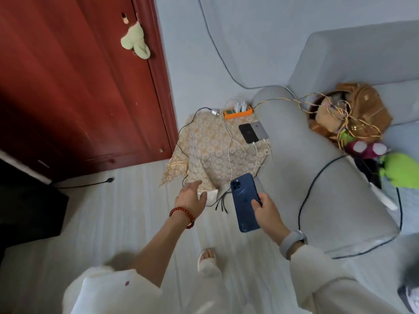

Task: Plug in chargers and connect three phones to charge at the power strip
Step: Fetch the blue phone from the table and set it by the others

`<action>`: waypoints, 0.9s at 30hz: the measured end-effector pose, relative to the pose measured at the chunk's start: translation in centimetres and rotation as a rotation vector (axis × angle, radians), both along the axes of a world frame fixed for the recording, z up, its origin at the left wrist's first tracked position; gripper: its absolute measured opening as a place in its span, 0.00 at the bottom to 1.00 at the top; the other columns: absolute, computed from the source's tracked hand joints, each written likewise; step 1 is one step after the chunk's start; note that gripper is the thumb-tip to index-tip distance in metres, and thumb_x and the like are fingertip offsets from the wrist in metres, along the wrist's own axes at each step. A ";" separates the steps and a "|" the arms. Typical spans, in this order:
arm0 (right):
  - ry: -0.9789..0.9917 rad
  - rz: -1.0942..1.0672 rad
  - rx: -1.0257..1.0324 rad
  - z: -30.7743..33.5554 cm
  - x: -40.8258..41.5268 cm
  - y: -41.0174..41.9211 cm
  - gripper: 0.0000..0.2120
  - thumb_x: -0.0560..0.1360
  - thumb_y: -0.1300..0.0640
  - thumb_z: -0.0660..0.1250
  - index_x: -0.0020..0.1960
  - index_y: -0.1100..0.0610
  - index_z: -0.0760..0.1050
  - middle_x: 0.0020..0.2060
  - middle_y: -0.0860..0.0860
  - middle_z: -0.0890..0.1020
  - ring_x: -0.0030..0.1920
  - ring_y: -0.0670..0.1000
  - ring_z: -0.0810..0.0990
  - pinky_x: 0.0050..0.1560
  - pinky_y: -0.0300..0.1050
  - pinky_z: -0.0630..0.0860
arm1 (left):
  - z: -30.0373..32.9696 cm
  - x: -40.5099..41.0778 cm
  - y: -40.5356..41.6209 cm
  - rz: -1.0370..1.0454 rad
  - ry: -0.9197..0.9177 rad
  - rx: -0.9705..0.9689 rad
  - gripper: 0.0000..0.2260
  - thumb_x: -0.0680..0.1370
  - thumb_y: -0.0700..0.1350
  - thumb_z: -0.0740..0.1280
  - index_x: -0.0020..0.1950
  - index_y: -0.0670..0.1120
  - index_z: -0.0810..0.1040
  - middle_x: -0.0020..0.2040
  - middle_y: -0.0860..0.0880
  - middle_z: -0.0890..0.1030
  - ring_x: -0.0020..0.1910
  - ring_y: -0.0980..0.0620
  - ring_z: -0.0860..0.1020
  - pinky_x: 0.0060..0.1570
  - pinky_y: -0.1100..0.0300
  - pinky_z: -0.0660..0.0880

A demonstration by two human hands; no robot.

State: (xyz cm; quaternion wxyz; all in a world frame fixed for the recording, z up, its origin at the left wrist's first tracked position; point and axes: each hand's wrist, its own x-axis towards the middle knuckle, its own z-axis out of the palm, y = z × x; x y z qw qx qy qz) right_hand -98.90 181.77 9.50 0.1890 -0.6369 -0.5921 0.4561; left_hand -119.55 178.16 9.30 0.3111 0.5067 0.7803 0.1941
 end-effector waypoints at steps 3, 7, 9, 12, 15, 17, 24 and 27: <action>-0.003 0.004 -0.015 0.3 -2.1 7.2 0.02 0.78 0.58 0.57 0.49 0.56 0.66 0.42 0.51 0.74 0.39 0.49 0.73 0.32 0.39 0.68 | 0.0 -2.0 6.8 0.001 -0.007 -0.014 0.20 0.77 0.47 0.59 0.68 0.44 0.65 0.68 0.42 0.69 0.67 0.44 0.67 0.66 0.46 0.66; -0.001 -0.010 -0.053 -0.4 -3.7 15.2 0.01 0.77 0.59 0.58 0.48 0.55 0.66 0.44 0.51 0.76 0.41 0.51 0.75 0.33 0.41 0.69 | -0.8 -3.6 14.3 -0.002 -0.023 -0.067 0.20 0.77 0.46 0.59 0.68 0.44 0.65 0.68 0.42 0.69 0.67 0.44 0.67 0.66 0.46 0.66; -0.018 0.003 -0.088 -1.4 -4.5 19.5 0.02 0.77 0.60 0.58 0.49 0.56 0.67 0.46 0.53 0.76 0.44 0.54 0.75 0.36 0.43 0.70 | -1.9 -4.1 17.9 0.021 -0.039 -0.098 0.20 0.77 0.46 0.59 0.68 0.44 0.64 0.68 0.42 0.69 0.67 0.44 0.67 0.66 0.47 0.66; -0.049 0.060 -0.140 -3.5 -5.8 26.1 0.05 0.77 0.61 0.57 0.52 0.58 0.67 0.46 0.53 0.75 0.45 0.55 0.75 0.38 0.44 0.70 | -4.4 -4.5 22.8 0.064 -0.054 -0.139 0.21 0.77 0.46 0.59 0.69 0.45 0.64 0.68 0.42 0.69 0.67 0.44 0.66 0.66 0.48 0.66; -0.067 0.123 -0.186 -6.7 -7.1 32.9 0.08 0.77 0.62 0.56 0.55 0.60 0.68 0.46 0.53 0.75 0.48 0.56 0.76 0.46 0.50 0.74 | -8.1 -4.4 28.1 0.141 -0.071 -0.202 0.21 0.77 0.47 0.59 0.69 0.45 0.63 0.68 0.42 0.69 0.67 0.44 0.66 0.65 0.47 0.67; -0.072 0.159 -0.243 -8.9 -7.7 36.6 0.08 0.77 0.62 0.56 0.56 0.59 0.67 0.48 0.54 0.76 0.49 0.56 0.75 0.52 0.54 0.76 | -10.5 -4.0 31.1 0.193 -0.083 -0.269 0.22 0.77 0.48 0.58 0.70 0.46 0.61 0.68 0.42 0.68 0.68 0.42 0.65 0.65 0.46 0.67; -0.132 0.270 -0.350 -18.2 -9.9 46.3 0.09 0.78 0.63 0.55 0.57 0.59 0.66 0.47 0.53 0.76 0.50 0.57 0.75 0.51 0.52 0.73 | -19.2 -3.0 39.1 0.282 -0.079 -0.437 0.25 0.76 0.47 0.59 0.72 0.46 0.56 0.72 0.42 0.61 0.70 0.41 0.60 0.69 0.47 0.62; -0.099 0.335 -0.405 -21.3 -11.6 47.8 0.05 0.77 0.64 0.55 0.52 0.58 0.65 0.40 0.50 0.74 0.42 0.54 0.73 0.37 0.45 0.70 | -22.1 -3.5 40.4 0.268 -0.045 -0.475 0.26 0.76 0.47 0.59 0.72 0.47 0.55 0.74 0.44 0.57 0.72 0.42 0.56 0.70 0.47 0.60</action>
